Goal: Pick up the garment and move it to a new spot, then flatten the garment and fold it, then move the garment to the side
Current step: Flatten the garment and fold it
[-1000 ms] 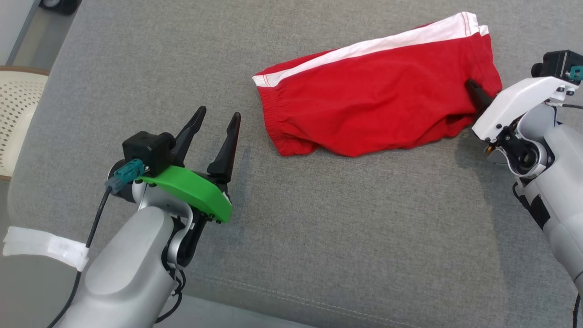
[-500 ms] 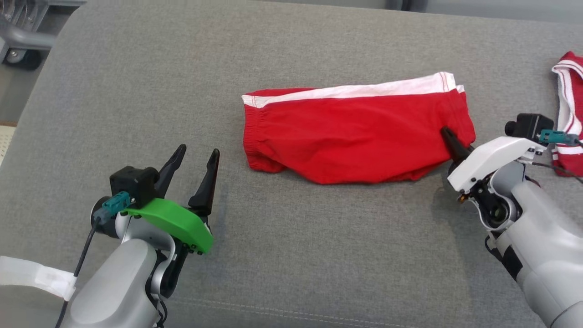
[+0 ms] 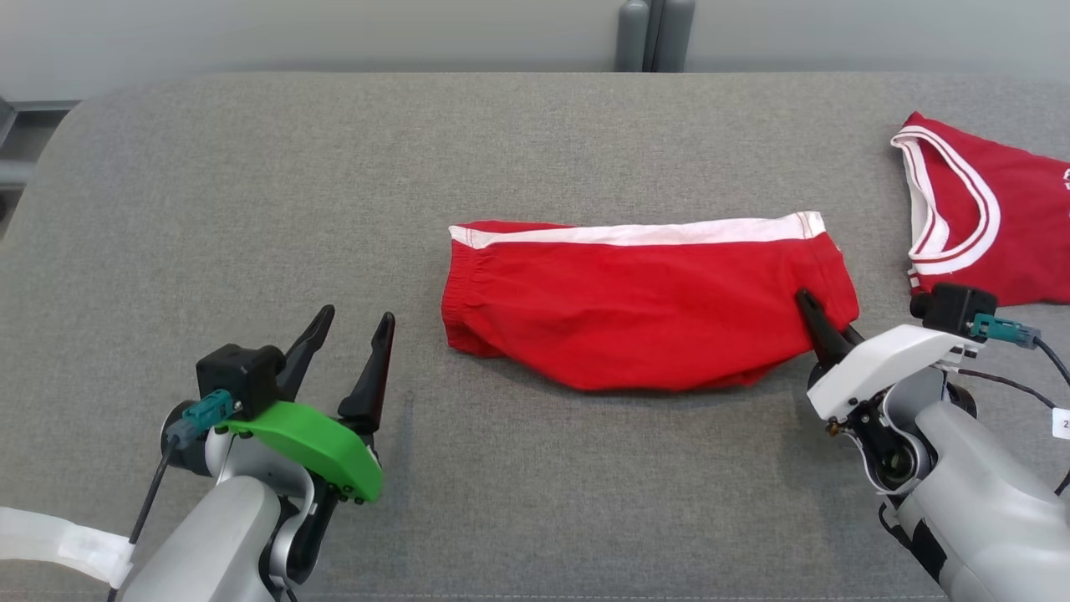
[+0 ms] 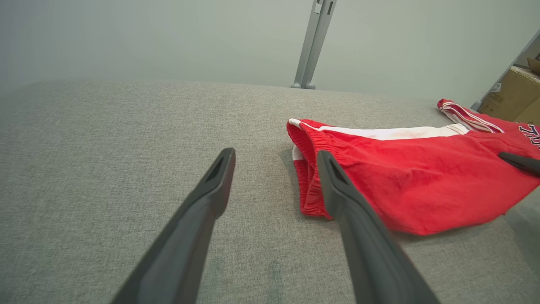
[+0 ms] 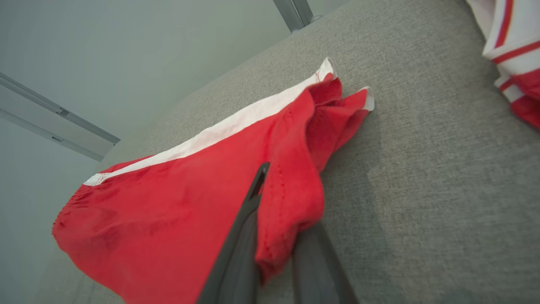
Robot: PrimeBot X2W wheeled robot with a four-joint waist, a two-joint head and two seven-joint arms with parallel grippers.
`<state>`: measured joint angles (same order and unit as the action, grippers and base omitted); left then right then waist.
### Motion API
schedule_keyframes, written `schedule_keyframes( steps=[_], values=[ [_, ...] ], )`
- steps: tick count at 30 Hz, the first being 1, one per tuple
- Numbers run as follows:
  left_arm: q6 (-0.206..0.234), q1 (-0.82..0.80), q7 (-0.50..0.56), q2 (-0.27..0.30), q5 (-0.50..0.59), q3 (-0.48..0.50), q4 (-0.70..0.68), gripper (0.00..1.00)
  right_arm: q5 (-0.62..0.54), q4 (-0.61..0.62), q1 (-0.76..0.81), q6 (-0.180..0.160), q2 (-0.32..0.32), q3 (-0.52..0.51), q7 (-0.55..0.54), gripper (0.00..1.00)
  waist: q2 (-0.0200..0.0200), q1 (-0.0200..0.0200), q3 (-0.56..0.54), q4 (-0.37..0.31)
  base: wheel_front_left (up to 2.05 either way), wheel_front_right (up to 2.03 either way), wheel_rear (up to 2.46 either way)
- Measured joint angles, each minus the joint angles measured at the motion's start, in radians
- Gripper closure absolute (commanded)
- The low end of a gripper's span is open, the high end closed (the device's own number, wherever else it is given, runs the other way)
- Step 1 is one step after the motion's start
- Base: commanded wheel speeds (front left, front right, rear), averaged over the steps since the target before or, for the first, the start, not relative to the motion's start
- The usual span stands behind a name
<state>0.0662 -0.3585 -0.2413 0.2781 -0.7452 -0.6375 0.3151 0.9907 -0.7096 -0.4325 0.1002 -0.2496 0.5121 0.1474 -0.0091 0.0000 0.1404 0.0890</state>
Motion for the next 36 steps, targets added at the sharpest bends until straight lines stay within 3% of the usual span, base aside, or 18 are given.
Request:
schedule_keyframes(
  steps=[2, 3, 10, 13, 22, 30, 36],
  values=[
    [0.000, 0.003, 0.003, 0.000, -0.002, -0.001, -0.008, 0.00, -0.013, 0.009, 0.003, 0.004, -0.006, 0.005, 0.013, 0.60, 0.0000, 0.0000, -0.008, -0.009, 0.00, 0.00, 0.00],
    [0.001, 0.004, 0.004, 0.000, -0.001, -0.001, -0.012, 0.00, -0.015, 0.009, 0.006, 0.004, -0.007, 0.006, 0.016, 0.00, 0.0000, 0.0000, -0.011, -0.012, 0.00, 0.00, 0.00],
    [0.010, 0.012, 0.012, 0.000, -0.002, -0.002, -0.031, 0.00, -0.015, -0.006, 0.041, 0.002, -0.014, 0.005, 0.019, 0.00, 0.0000, 0.0000, -0.020, -0.018, 0.00, 0.00, 0.00],
    [0.011, 0.017, 0.012, 0.000, -0.005, 0.000, -0.035, 0.00, -0.015, -0.007, 0.059, -0.015, -0.031, -0.004, 0.030, 0.00, 0.0000, 0.0000, -0.024, -0.018, 0.00, 0.00, 0.00],
    [0.026, 0.072, 0.011, 0.019, -0.025, 0.030, -0.048, 0.00, -0.037, 0.054, 0.058, -0.024, -0.038, -0.021, 0.074, 0.00, 0.0000, 0.0000, -0.039, -0.032, 0.00, 0.00, 0.00],
    [0.030, 0.079, 0.012, 0.016, -0.026, 0.024, -0.091, 0.00, -0.066, 0.040, 0.055, -0.092, -0.044, -0.047, 0.082, 0.00, 0.0000, 0.0000, -0.020, -0.030, 0.00, 0.00, 0.00],
    [0.031, 0.079, 0.019, 0.016, -0.025, 0.020, -0.102, 0.00, -0.054, -0.006, 0.051, -0.103, -0.041, -0.055, 0.081, 0.00, 0.0000, 0.0000, -0.008, -0.009, 0.00, 0.00, 0.00]
  ],
)
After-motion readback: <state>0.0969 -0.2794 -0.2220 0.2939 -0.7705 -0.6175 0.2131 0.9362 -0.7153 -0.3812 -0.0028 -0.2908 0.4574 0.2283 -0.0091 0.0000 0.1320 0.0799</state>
